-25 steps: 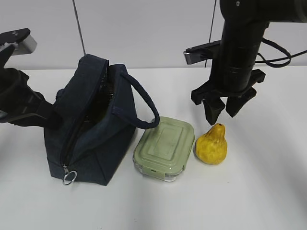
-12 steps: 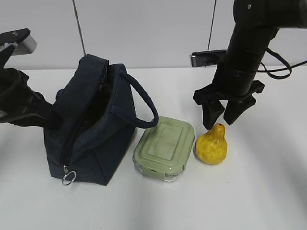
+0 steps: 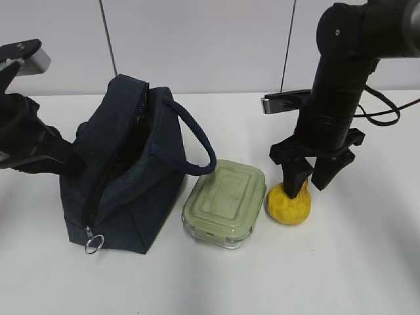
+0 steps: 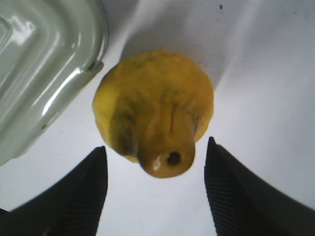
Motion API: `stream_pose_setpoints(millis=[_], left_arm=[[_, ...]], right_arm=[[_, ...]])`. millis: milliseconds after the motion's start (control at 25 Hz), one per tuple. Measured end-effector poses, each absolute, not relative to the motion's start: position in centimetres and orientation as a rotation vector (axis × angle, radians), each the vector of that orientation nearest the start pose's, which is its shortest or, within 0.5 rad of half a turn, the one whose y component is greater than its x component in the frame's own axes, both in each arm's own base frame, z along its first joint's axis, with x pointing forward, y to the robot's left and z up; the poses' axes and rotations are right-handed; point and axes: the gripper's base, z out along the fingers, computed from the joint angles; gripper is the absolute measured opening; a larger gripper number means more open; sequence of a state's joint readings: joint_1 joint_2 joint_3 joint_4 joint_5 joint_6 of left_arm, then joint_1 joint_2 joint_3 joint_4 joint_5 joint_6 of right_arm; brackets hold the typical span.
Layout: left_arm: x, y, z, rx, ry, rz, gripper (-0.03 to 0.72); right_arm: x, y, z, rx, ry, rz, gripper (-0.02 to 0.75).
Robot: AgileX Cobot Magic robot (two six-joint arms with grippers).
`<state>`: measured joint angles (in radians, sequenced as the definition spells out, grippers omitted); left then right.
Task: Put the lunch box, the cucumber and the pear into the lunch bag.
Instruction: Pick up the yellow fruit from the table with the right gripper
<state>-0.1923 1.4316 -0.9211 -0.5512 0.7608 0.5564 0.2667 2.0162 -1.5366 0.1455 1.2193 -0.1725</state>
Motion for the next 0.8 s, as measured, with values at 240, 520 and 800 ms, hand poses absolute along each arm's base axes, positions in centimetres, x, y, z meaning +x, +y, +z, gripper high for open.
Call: stream_pose_setpoints(millis=[240,520,800], left_arm=[[26.4,-8.5,24.9,0.551,2.586,-0.507,0.002],[26.4,-8.5,24.9,0.551,2.586,-0.507,0.002],[26.4,-8.4,24.9,0.557,2.586,-0.498,0.002]], right_arm=[[37.5,11.9,19.6,-0.625,3.114,0.284,0.483],[37.6,12.0,19.1,-0.639,3.120,0.290,0.483],[38.0,12.1,17.9,-0.631,3.122,0.284,0.484]])
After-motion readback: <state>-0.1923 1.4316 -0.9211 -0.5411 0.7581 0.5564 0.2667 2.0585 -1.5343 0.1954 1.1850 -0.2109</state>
